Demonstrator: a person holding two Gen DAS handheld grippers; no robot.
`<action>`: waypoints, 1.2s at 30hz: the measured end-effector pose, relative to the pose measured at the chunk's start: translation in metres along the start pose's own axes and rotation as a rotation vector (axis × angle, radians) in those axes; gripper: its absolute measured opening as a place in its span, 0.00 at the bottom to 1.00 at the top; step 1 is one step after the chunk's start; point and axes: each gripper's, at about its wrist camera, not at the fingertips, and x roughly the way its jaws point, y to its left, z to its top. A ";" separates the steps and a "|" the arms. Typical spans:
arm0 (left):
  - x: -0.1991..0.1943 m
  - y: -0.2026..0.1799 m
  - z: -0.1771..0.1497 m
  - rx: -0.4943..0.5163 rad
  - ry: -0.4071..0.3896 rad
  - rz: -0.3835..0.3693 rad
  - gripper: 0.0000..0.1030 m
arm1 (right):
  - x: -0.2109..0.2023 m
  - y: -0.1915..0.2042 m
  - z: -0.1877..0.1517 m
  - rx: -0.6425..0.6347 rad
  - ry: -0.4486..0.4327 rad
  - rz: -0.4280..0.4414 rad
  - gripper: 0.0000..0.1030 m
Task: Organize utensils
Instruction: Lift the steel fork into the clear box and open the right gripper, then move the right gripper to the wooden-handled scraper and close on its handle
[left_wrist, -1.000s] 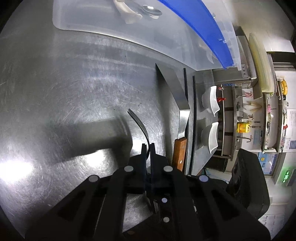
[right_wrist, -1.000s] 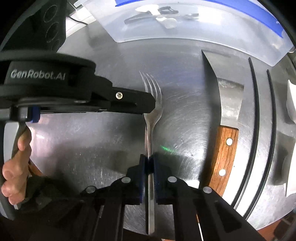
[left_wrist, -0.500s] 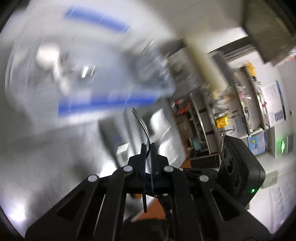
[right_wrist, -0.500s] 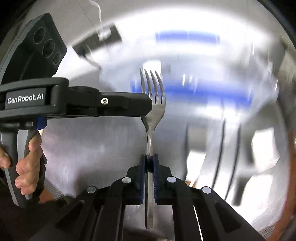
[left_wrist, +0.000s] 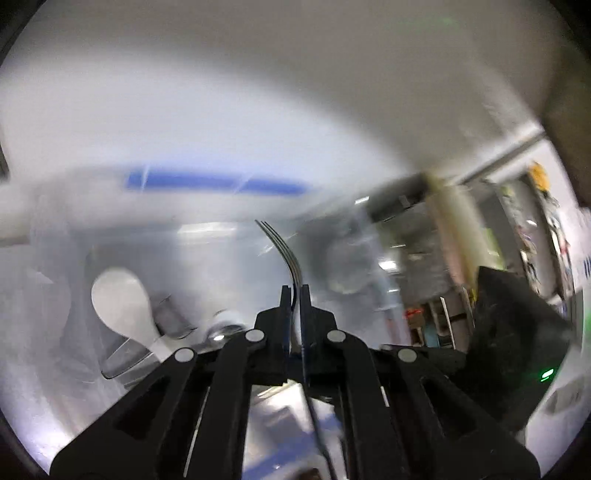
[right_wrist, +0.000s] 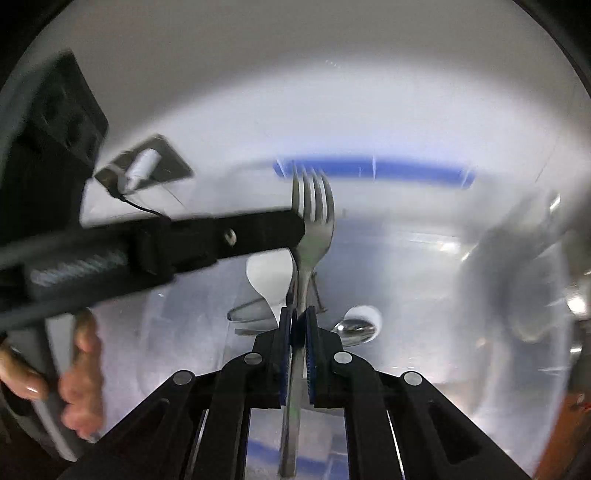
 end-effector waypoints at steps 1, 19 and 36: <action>0.020 0.018 0.001 -0.044 0.045 0.009 0.03 | 0.012 -0.006 0.003 0.014 0.028 0.013 0.08; 0.054 0.035 -0.015 -0.028 0.142 0.224 0.03 | 0.033 -0.032 -0.006 0.072 0.168 -0.011 0.27; -0.080 -0.019 -0.212 0.238 -0.022 0.066 0.92 | 0.016 -0.014 -0.307 0.010 0.252 -0.309 0.45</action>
